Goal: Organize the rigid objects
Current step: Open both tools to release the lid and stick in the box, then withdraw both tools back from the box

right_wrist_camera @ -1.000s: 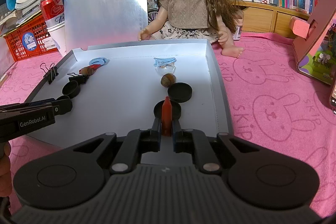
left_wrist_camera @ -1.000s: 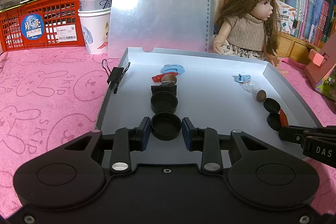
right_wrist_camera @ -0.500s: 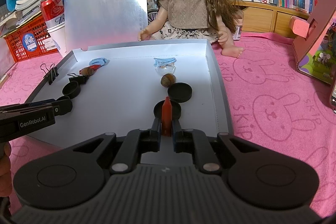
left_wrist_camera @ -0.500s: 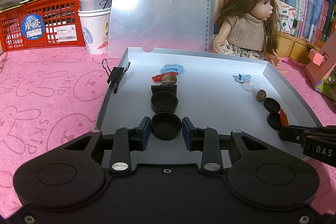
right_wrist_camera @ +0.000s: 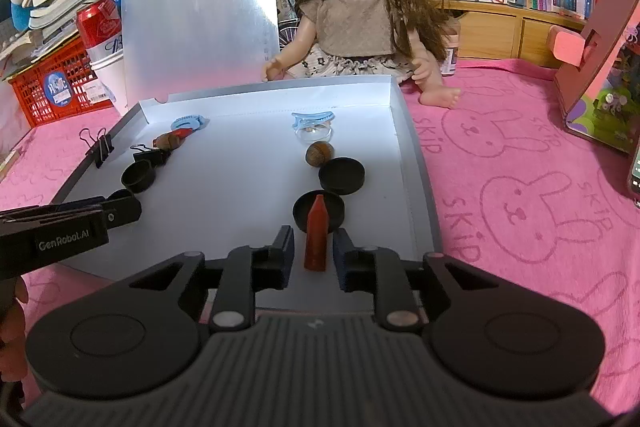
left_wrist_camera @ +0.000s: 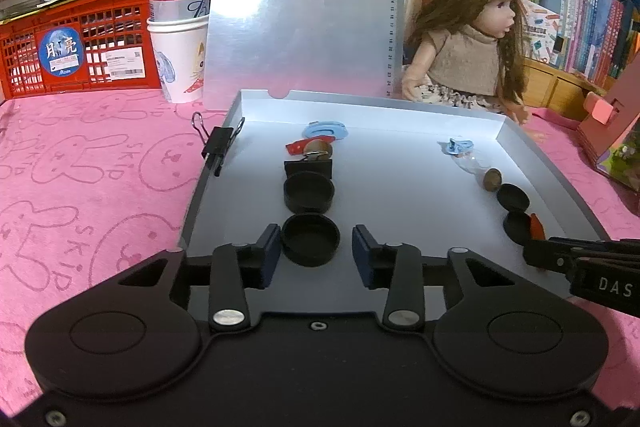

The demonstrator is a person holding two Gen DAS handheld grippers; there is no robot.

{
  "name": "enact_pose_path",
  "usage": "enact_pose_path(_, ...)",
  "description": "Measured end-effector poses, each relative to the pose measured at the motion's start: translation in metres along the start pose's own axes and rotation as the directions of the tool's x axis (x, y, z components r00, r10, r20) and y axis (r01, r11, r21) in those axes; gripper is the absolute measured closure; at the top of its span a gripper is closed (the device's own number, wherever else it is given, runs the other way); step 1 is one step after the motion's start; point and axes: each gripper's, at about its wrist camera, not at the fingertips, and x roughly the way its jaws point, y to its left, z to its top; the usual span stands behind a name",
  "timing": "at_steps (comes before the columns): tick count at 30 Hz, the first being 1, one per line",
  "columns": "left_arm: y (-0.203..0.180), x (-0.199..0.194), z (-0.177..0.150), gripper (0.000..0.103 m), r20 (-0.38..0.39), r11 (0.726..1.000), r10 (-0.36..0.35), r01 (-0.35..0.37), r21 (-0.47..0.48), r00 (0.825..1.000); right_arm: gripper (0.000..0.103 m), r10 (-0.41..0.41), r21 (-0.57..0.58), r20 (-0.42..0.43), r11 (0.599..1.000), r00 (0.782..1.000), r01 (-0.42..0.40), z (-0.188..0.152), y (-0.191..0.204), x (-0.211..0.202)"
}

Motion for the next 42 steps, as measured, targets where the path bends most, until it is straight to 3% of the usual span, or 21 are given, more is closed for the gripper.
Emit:
enact_pose_path(3,-0.002,-0.003,-0.001,0.061,0.003,1.000,0.002,-0.002,0.007,1.000,0.059,-0.001,0.002,0.005,1.000,1.000,0.001,0.000,0.000,-0.001)
enact_pose_path(16,0.000,-0.016,0.001,0.033,0.023,1.000,0.002,-0.002,-0.010,1.000,0.032,-0.010,-0.002,0.043,1.000,0.999,0.010,0.000,0.003,-0.012)
enact_pose_path(23,-0.002,-0.025,0.001,0.029,0.038,1.000,-0.003,0.003,-0.004,0.999,0.020,-0.016,-0.012,0.072,1.000,0.997,0.016,0.000,0.005,-0.020)
enact_pose_path(42,-0.002,-0.036,0.000,0.019,0.046,1.000,-0.002,0.002,0.007,0.999,0.002,-0.038,-0.011,0.117,0.999,0.992,0.040,0.002,0.004,-0.031)
